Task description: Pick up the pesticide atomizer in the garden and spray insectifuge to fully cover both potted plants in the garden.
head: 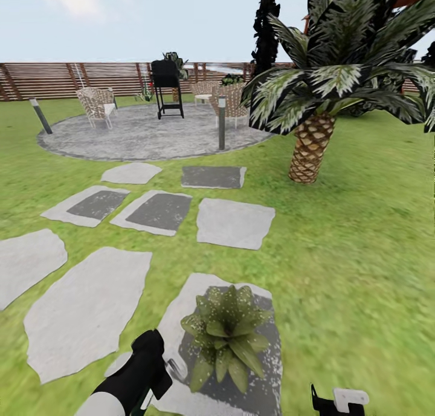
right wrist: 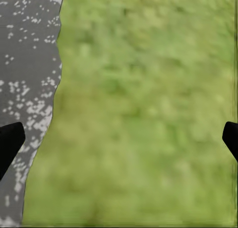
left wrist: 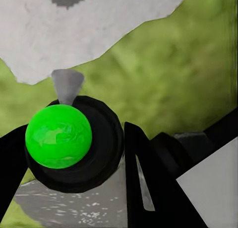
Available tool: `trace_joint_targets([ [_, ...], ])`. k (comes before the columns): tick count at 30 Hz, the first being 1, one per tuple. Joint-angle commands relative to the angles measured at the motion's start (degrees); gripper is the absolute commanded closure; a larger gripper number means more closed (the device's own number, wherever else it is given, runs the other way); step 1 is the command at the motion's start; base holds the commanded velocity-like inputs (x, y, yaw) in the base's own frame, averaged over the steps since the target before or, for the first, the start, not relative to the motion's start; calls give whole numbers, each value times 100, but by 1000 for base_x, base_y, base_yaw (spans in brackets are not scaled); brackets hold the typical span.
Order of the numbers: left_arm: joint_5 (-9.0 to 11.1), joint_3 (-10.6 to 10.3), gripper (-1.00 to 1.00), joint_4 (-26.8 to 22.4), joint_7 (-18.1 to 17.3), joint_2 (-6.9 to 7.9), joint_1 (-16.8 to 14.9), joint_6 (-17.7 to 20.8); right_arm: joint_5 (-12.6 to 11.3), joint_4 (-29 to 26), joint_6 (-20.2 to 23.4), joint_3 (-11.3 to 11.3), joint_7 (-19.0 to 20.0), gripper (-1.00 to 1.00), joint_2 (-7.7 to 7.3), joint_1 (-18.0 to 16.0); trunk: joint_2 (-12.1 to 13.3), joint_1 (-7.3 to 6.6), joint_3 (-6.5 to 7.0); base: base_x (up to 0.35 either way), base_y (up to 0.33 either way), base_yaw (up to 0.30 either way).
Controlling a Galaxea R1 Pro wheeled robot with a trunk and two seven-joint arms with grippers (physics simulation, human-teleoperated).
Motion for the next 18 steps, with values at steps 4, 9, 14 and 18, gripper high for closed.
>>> trace_joint_targets([
  [4, -60, -3, 100, -8, -58, -1, -2, 14, 61, 5, -10, -39, -22, -100, 1, -4, -2, -3, -5, -189, -219, 38],
  [9, -60, -9, 100, -8, -58, -8, -2, 14, 61, 5, -12, -39, -22, -100, 1, -4, -2, -3, -5, -166, -227, 247],
  [14, -60, -4, 100, -3, -58, -7, -2, 14, 61, 5, -11, -39, -22, -100, 1, -4, -2, -3, -5, -23, -259, 275],
  [18, -60, -3, 100, 37, -58, 0, -2, 14, 61, 5, -11, -39, -22, -100, 1, -4, -2, -3, -5, -1, -207, 277],
])
